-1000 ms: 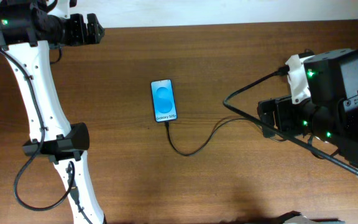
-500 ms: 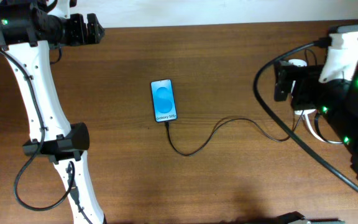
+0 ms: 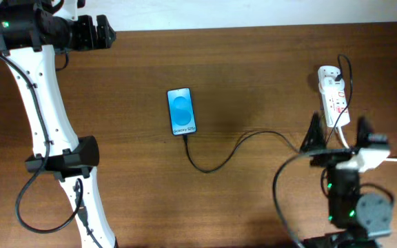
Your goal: Plug charger to phone and switch on socket
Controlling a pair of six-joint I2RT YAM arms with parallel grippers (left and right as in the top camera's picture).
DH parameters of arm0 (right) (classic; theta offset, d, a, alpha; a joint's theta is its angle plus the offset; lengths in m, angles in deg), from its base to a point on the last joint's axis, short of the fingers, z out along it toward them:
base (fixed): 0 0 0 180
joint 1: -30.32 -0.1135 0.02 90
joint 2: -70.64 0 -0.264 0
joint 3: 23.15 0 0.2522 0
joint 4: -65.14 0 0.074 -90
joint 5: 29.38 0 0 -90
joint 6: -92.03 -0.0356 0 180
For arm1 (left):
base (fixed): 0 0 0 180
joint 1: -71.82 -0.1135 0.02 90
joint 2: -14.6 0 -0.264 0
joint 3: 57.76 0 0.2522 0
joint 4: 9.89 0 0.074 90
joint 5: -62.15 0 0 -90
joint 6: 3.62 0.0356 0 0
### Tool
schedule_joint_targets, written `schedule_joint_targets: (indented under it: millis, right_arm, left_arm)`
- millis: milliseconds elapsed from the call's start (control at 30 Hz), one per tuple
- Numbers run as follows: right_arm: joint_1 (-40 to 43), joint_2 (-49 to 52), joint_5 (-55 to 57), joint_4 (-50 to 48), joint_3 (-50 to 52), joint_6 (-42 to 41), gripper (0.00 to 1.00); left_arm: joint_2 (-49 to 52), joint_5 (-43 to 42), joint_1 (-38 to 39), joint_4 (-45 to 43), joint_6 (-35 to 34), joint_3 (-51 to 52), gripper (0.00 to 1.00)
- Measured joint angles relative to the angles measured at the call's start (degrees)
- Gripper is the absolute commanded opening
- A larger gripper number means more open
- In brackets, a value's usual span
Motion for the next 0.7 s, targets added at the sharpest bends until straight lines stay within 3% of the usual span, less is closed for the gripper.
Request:
schedule_joint_targets:
  millis: [133,233,433,700]
  right_arm:
    - [0.1,-12.7,0.0,-3.0,15.4,0.0,0.99]
    - [0.1,-17.8,0.0,-0.7,20.6,0.1,0.99]
    - [0.1,-19.2,0.0,10.3,20.9,0.1,0.99]
    - [0.1,-19.1,0.0,10.3,20.9,0.0,0.99]
  left_arm:
    - [0.0,0.0,0.0,0.0,0.0,0.0,0.99]
    - [0.0,0.0,0.0,0.0,0.0,0.0,0.99]
    - [0.0,0.0,0.0,0.0,0.0,0.0,0.99]
    - [0.0,0.0,0.0,0.0,0.0,0.0,0.99]
